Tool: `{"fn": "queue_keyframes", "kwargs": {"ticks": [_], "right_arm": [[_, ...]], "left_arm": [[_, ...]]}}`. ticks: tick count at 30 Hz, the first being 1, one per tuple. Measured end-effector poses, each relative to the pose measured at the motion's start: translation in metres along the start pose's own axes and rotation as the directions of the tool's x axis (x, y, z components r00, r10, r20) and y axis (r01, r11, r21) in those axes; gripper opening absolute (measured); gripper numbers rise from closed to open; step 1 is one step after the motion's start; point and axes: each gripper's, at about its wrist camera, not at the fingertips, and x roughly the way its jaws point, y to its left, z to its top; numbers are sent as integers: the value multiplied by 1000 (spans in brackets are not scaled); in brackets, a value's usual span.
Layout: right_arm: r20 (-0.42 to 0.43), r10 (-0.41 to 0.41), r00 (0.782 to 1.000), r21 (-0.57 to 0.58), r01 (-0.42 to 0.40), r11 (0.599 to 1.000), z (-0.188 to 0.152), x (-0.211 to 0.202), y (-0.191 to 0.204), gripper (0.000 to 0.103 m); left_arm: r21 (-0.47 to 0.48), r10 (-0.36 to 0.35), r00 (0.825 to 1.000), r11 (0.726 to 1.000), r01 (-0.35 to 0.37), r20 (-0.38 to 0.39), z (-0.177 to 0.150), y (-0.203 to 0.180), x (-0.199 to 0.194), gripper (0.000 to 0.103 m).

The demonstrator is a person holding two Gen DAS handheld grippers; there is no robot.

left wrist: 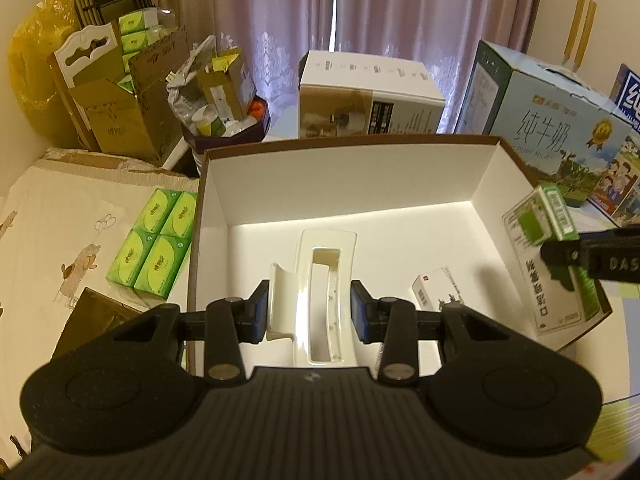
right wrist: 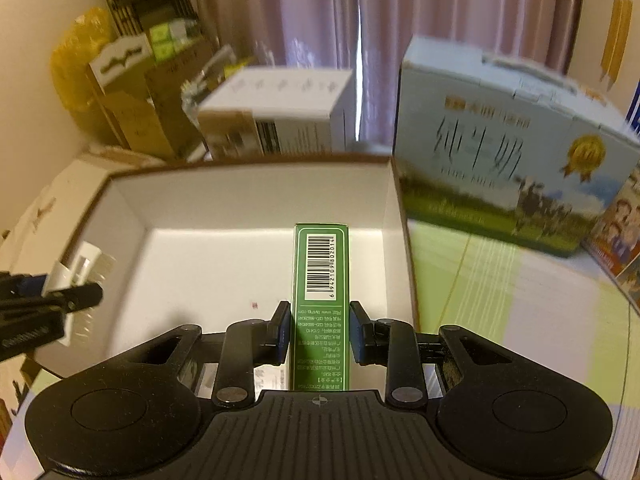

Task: Organize objects
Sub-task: 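Lower both held items into the brown box and open both tools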

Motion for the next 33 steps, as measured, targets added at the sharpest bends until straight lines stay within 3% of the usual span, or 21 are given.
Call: {"fn": "queue_keyframes", "kwargs": {"ticks": [16, 28, 33], "right_arm": [[-126, -26, 992, -15, 24, 1000, -10, 47, -7, 27], [-131, -28, 991, -70, 19, 997, -10, 51, 0, 27], [-134, -26, 991, -60, 18, 998, -9, 51, 0, 34]], "left_arm": [[0, 3, 999, 1000, -3, -51, -5, -3, 26, 35], [1, 4, 997, 1000, -4, -77, -8, -7, 37, 35], [1, 7, 996, 1000, -6, -84, -9, -8, 40, 35]]}}
